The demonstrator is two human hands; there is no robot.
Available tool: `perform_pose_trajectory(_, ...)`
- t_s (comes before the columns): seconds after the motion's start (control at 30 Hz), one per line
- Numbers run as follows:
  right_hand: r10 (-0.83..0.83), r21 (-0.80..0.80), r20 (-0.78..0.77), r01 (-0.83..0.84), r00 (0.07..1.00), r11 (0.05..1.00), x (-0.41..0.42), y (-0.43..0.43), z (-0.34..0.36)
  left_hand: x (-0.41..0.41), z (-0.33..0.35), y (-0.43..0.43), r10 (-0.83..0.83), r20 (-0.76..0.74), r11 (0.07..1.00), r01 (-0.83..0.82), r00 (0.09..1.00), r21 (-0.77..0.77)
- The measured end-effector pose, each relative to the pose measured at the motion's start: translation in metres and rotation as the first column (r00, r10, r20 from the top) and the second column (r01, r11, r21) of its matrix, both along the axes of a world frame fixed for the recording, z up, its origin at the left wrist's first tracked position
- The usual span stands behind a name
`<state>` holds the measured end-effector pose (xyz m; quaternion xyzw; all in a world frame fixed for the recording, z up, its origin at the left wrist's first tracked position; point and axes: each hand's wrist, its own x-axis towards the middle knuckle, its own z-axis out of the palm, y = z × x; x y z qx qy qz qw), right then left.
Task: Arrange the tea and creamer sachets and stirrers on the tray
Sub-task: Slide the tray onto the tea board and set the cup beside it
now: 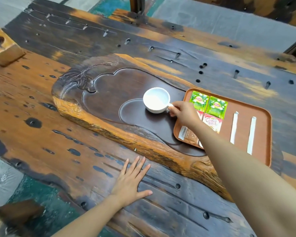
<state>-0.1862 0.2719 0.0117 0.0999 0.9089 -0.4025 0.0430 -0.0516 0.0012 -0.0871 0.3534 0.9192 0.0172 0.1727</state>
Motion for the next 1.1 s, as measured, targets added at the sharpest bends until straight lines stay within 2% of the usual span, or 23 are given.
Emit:
perform_pose_trajectory(0.33, -0.067, 0.039, 0.015, 0.066, 0.998, 0.997, -0.003, -0.001, 0.000, 0.000, 0.002, 0.000, 0.001, 0.006, 1.000, -0.001, 1.000, -0.014)
perform_pose_trajectory(0.73, -0.231, 0.022, 0.079, 0.230, 0.970, 0.973, -0.009, -0.003, 0.002, -0.001, 0.001, -0.001, -0.010, 0.036, 0.999, 0.012, 0.999, -0.044)
perform_pose_trajectory(0.93, -0.304, 0.022, 0.057, 0.304, 0.951, 0.953, 0.031, 0.004, 0.018, -0.005, 0.007, -0.001, -0.046, 0.104, 0.991, 0.058, 0.994, -0.120)
perform_pose_trajectory(1.1, -0.356, 0.047, -0.050, 0.358, 0.933, 0.933, 0.121, -0.008, 0.031, -0.006, 0.022, 0.004, -0.029, 0.125, 0.984, 0.051, 0.992, -0.174)
